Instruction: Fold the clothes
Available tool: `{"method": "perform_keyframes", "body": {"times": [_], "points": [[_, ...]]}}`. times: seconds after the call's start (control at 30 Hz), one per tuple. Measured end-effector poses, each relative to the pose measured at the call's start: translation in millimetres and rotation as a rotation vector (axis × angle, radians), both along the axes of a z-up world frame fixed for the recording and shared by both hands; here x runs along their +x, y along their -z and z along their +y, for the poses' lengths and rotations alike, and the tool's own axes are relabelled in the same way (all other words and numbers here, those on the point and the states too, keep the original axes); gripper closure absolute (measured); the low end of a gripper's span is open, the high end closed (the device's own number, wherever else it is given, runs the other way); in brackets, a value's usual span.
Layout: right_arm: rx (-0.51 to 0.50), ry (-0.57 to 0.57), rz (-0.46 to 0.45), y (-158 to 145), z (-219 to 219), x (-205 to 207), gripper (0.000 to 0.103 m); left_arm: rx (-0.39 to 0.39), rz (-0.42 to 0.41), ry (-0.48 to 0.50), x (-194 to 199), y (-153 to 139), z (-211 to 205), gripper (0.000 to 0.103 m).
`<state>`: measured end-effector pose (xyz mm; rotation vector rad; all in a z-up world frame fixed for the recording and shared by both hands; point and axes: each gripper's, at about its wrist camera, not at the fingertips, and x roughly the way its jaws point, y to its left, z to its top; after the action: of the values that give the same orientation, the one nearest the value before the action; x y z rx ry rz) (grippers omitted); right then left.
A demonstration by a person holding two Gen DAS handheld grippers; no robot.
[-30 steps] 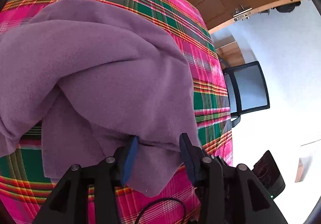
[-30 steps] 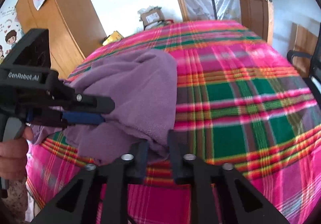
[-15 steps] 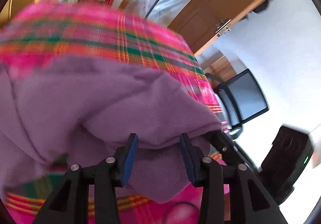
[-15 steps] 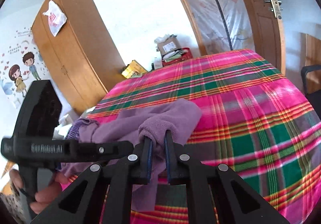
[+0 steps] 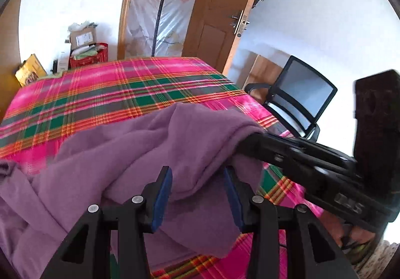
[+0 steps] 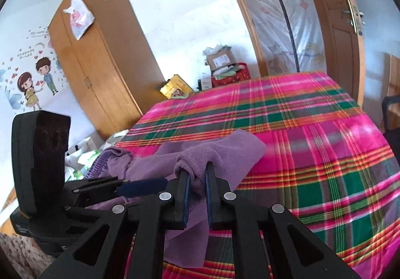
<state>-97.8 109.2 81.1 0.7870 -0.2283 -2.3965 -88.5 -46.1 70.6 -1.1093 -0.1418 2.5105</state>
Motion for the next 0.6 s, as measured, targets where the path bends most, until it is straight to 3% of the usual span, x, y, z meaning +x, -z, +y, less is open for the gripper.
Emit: {"method": "perform_keyframes", "body": {"times": [0.1, 0.2, 0.3, 0.37, 0.6], "points": [[0.025, -0.021, 0.032, -7, -2, 7, 0.092, 0.028, -0.017, -0.028, -5, -2, -5, 0.060], [0.054, -0.052, 0.050, -9, -7, 12, 0.092, 0.006, 0.018, -0.022, -2, -8, -1, 0.060], [0.070, -0.076, 0.064, -10, -11, 15, 0.092, -0.009, 0.043, -0.003, -2, -13, 2, 0.078], [0.072, -0.086, 0.063, -9, -13, 16, 0.092, 0.031, 0.037, -0.014, -5, -16, -4, 0.094], [0.068, -0.117, 0.051, -6, -20, 19, 0.089, 0.112, 0.028, -0.116, -13, -25, -34, 0.098]]}}
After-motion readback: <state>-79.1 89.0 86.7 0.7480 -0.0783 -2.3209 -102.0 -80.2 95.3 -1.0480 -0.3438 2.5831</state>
